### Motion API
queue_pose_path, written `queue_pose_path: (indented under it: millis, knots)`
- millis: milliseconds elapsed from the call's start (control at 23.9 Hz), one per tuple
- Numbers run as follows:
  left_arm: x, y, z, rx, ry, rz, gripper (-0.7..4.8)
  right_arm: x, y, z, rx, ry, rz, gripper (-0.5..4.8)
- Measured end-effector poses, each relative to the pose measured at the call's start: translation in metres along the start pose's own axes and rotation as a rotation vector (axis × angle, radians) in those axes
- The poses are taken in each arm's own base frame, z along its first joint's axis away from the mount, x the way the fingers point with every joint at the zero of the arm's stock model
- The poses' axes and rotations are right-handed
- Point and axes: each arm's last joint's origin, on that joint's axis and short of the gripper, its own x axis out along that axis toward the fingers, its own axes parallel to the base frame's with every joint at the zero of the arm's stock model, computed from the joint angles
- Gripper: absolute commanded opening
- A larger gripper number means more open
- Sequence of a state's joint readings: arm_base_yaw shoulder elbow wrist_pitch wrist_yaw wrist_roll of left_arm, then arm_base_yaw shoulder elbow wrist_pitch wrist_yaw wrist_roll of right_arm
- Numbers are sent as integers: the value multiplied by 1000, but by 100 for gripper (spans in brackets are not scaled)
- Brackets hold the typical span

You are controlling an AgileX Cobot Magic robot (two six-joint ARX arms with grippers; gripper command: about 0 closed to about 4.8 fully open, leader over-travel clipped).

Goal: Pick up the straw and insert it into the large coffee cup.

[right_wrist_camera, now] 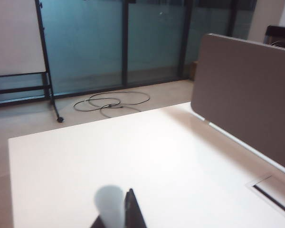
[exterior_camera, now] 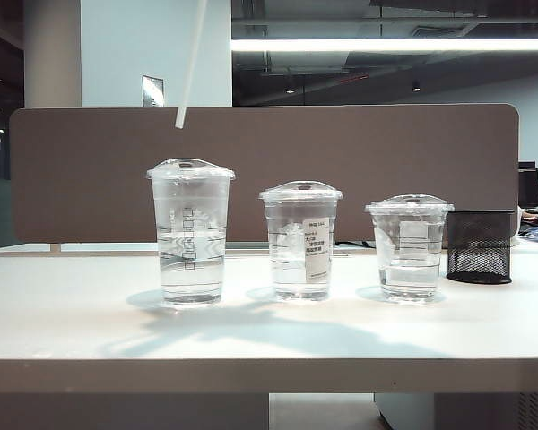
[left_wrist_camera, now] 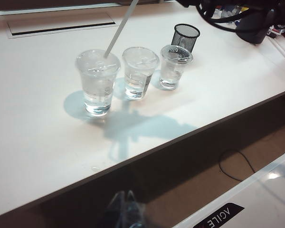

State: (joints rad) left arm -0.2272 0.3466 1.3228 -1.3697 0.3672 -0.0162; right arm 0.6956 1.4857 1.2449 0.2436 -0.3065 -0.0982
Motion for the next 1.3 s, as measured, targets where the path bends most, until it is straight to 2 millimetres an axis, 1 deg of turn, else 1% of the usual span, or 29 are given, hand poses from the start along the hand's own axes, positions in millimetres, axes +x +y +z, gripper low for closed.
queue_pose_path:
  millis: [125,334,376,836,1003,1170,1295]
  knots:
    - [0,0,0,0,0,0,-3,1,0,-3,7,22,4,-1]
    - [0,0,0,0,0,0,-3,14,-3,-24,27,84,8,-1]
    - [0,0,0,0,0,0,-3,15,-3,-24,25,80,8,-1]
    - [0,0,0,0,0,0,-3,18,-4,-25,13,66,-9,-1]
    - [0,0,0,0,0,0,-3,19,-5,-18,-10,-4,-18,-1]
    - [0,0,0,0,0,0,-3,19,-6,-9,-17,-30,-22,-1]
    - [0,0,0,0,0,0,-3,17,-11,-12,-10,-5,-34,-1]
